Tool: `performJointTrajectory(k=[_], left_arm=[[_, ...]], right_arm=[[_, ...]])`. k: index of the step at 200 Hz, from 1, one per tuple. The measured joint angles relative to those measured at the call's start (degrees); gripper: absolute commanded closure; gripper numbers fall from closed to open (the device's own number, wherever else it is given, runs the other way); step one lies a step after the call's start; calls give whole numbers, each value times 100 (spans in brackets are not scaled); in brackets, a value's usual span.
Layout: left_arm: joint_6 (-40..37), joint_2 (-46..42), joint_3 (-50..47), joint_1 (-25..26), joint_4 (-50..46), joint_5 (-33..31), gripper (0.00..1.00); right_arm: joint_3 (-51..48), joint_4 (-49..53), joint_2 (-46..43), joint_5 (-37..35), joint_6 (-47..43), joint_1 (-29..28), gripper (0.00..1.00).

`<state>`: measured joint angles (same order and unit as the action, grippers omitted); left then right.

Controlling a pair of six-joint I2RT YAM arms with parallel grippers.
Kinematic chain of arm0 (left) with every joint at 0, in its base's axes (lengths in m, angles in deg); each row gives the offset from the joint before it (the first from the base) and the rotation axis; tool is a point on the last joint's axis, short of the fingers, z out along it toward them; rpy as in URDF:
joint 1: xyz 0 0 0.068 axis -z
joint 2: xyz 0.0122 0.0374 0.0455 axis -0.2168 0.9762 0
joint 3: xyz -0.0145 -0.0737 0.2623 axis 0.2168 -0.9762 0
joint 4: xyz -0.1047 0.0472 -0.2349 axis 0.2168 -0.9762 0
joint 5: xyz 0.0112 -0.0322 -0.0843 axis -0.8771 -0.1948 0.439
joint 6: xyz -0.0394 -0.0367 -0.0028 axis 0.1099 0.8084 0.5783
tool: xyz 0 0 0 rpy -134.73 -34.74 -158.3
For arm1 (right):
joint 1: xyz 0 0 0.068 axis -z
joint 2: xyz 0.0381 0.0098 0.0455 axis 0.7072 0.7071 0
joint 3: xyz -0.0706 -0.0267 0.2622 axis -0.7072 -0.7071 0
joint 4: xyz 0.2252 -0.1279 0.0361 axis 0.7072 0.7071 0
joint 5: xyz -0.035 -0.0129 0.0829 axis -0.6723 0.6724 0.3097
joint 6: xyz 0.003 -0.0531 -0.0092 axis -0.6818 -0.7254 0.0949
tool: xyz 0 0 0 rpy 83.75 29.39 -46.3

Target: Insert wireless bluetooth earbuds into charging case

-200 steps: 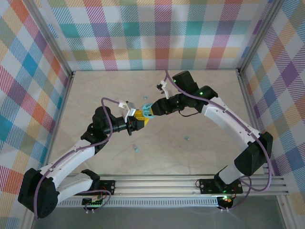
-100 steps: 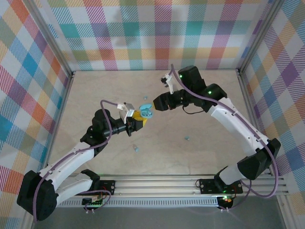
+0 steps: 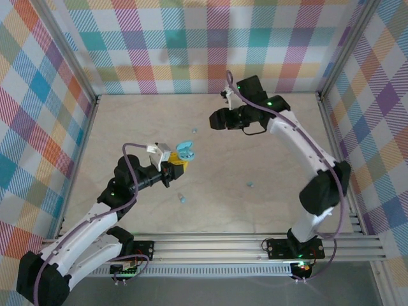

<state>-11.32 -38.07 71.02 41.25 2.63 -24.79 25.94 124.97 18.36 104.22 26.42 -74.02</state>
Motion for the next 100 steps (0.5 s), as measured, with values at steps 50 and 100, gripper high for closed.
performJointTrajectory(k=[50,100], left_arm=[[-24,-566,-31,0,-660,-229,96],[-160,-774,-48,0,-1174,-302,96]], right_arm=[[1475,407,1882,-149,201,-28,51],[3106,824,3351,-990,413,-278,58]])
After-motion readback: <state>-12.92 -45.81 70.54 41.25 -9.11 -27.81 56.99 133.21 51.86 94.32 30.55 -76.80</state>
